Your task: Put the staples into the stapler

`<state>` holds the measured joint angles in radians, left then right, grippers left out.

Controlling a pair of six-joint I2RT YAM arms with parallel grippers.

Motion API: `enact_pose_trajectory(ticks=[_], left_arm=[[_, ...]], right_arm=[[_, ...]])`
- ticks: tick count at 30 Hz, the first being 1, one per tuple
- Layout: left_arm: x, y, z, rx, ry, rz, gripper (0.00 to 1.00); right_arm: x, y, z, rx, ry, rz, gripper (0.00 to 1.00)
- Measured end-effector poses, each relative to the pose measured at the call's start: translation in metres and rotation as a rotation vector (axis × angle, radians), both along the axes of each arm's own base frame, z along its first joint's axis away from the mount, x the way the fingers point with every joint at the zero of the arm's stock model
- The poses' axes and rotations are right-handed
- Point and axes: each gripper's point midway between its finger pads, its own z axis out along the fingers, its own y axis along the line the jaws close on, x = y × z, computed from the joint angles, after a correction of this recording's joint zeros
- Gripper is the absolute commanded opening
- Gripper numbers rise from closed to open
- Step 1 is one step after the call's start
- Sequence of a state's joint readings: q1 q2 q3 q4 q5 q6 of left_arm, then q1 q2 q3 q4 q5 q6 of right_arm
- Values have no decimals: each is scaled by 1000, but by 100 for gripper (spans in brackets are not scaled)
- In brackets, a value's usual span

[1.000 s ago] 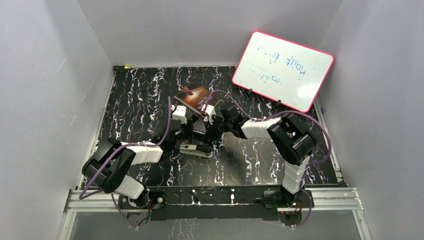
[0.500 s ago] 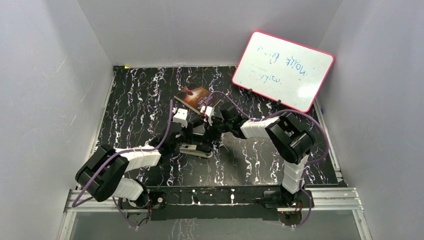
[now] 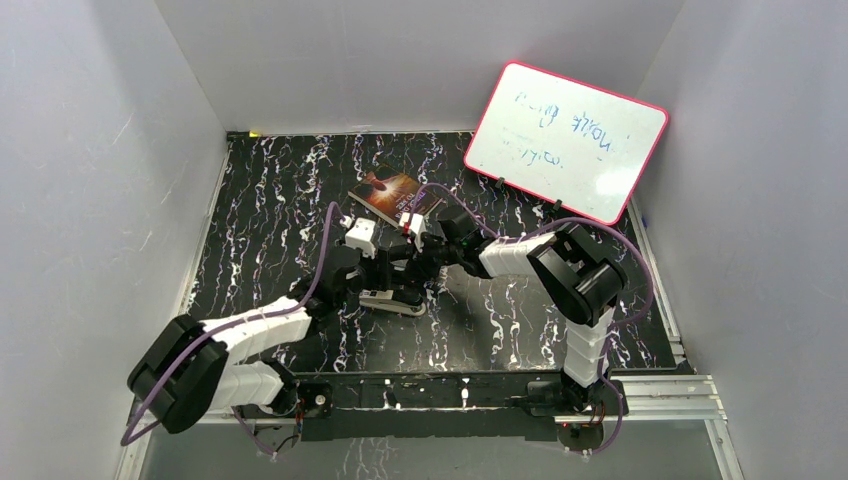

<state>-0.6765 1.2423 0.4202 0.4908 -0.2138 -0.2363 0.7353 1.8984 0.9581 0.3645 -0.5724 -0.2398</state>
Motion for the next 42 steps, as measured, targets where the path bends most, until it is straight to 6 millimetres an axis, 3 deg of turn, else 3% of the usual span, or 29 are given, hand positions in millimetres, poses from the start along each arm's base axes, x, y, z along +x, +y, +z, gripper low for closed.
enact_pose_trajectory(ticks=[3,5,12,16,20,25,33,35,39,42], left_arm=[[-9,-11,16,-39,12,-43,59],[-10,-16,33,-50,14,-57,61],[0,-15,98,-29,-18,-30,63],[-2,-6,109,54,-18,-43,64],[-11,-2,100,176,5,-141,64],[-35,-14,79,285,36,-402,65],[-76,-30,47,334,36,-768,63],[-80,-31,38,359,40,-833,61],[-87,-29,5,442,83,-961,57],[-87,-26,-23,498,144,-1009,55]], right_arm=[[0,3,-1,4,-12,5,31],[0,4,0,3,-22,7,35],[3,2,-1,-9,-53,21,41],[6,-4,-2,-34,-59,27,43],[8,-14,-1,-66,-56,24,44],[7,-34,3,-109,-27,-3,46],[-2,-50,39,-73,-34,-49,46],[-8,-54,49,-51,-19,-81,46],[-41,-71,59,20,61,-133,46],[-52,-75,68,50,74,-143,46]])
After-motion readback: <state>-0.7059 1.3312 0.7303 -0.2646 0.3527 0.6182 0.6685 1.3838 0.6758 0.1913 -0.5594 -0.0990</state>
